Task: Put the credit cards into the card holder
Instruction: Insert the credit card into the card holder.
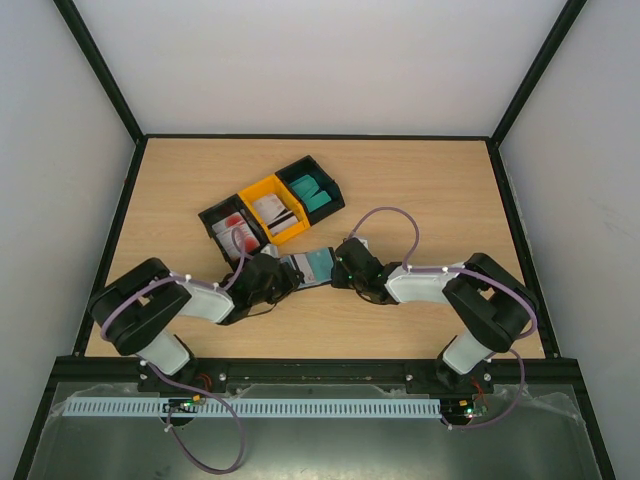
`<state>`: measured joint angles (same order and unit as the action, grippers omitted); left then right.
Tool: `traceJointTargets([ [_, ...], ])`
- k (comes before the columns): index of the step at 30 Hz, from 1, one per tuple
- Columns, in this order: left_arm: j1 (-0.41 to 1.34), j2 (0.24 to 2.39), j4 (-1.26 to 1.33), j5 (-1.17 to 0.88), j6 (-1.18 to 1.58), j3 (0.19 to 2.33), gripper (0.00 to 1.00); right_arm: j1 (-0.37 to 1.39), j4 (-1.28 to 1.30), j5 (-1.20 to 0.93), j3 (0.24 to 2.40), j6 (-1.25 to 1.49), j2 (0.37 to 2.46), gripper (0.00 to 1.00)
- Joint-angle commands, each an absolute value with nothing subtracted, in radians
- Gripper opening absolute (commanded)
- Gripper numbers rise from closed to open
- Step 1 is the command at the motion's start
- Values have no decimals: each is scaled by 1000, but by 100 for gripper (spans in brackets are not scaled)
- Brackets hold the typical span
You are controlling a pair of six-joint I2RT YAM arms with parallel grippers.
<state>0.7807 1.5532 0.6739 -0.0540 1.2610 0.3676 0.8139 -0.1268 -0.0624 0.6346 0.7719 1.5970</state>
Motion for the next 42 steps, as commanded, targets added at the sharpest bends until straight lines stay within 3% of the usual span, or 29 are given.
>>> traceJointTargets([
  [1,785,1612,701,-84,1254,371,3,824,-41,-91,597,790,1647,22],
  [25,782,1690,928,-190,1421,327,3,824,-49,-99,597,793,1652,22],
  [42,782,1665,943,-189,1336,333,3,824,-58,-100,595,796,1655,22],
])
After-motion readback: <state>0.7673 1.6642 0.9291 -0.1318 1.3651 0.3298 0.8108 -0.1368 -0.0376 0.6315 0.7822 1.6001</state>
